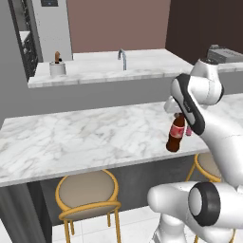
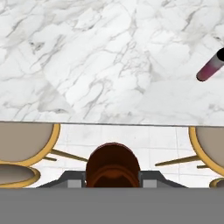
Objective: Place the large bottle from the dining counter next to the other large bottle outside the sink, and place the small bottle from the dining counter next to the other small bottle inside the sink.
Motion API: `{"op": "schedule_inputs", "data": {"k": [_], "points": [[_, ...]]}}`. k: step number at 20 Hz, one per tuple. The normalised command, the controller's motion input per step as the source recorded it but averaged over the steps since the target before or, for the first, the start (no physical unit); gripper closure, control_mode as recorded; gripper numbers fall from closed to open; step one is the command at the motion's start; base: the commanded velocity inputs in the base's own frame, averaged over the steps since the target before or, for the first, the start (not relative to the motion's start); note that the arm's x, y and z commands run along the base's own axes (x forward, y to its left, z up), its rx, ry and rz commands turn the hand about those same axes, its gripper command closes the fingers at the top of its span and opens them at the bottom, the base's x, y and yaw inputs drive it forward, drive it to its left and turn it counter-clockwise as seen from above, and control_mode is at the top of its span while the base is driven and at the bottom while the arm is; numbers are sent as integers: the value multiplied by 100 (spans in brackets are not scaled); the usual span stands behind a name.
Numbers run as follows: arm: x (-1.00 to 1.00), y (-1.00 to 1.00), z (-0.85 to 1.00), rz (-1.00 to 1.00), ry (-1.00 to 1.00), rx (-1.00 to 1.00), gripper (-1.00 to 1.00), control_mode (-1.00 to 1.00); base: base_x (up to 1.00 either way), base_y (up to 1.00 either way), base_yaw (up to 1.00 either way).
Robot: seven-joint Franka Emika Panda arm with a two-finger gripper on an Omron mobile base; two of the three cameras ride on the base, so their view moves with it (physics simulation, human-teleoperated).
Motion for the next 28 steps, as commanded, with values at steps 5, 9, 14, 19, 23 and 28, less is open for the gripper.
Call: {"op": "schedule_inputs", "data": {"k": [5,9,14,19,23,28], "points": [[-21,38,12,0,0,0,100,-100,0,0,0],[-15,31,17,0,0,0,100,-100,0,0,0],[0,25,15,-3,0,0,100,-100,0,0,0],[0,9,3,-2,0,0,100,-100,0,0,0],[0,0,0,-2,0,0,100,-100,0,0,0],[0,0,0,0,0,0,100,-100,0,0,0]]}}
